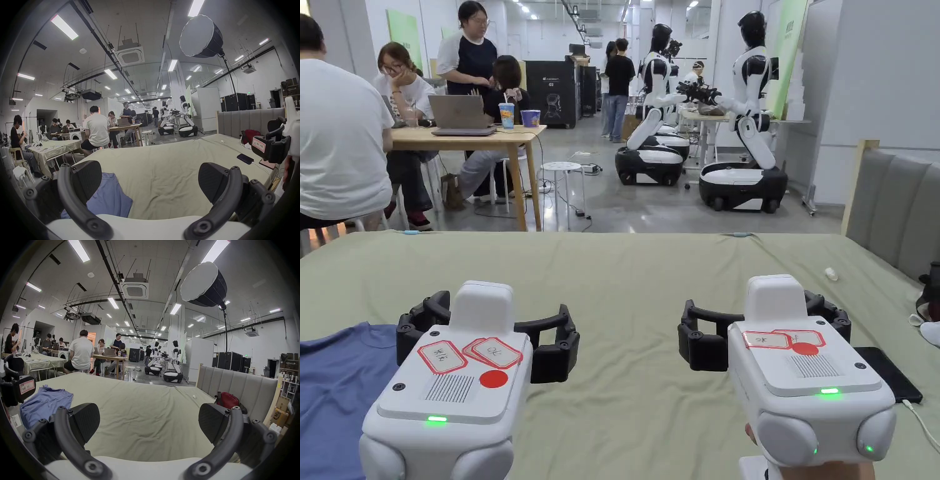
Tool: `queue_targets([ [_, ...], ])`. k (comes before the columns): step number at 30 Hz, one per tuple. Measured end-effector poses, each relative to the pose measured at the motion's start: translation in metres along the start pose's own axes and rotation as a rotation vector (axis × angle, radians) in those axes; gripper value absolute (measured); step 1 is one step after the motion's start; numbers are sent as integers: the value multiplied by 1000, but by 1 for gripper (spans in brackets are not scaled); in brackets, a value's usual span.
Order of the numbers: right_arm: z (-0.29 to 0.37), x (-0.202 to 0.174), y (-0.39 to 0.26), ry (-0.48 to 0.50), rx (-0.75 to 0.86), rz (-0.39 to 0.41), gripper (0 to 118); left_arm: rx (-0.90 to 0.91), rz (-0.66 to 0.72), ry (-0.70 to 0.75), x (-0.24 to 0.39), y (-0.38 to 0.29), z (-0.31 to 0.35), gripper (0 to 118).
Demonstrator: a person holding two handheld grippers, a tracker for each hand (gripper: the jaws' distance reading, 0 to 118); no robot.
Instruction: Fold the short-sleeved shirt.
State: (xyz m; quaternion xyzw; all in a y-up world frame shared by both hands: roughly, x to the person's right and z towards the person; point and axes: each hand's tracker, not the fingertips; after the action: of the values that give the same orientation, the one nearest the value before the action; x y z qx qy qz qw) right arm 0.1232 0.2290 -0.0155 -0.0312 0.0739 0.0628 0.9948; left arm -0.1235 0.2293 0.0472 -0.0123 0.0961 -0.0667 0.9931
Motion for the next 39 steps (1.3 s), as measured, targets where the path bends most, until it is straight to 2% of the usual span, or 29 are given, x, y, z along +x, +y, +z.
queue_targets([
  [26, 0, 0, -4, -2, 0, -13, 118, 1, -1, 2, 0, -1, 1, 118],
  [33, 0, -4, -6, 4, 3, 11, 118, 6, -4, 9, 1, -3, 3, 118],
  [35, 1, -4, -5, 0, 7, 5, 118, 2, -3, -28, 1, -3, 3, 118],
  [39, 0, 0, -5, 9, -5, -23, 118, 11, -7, -12, 2, -3, 4, 118],
])
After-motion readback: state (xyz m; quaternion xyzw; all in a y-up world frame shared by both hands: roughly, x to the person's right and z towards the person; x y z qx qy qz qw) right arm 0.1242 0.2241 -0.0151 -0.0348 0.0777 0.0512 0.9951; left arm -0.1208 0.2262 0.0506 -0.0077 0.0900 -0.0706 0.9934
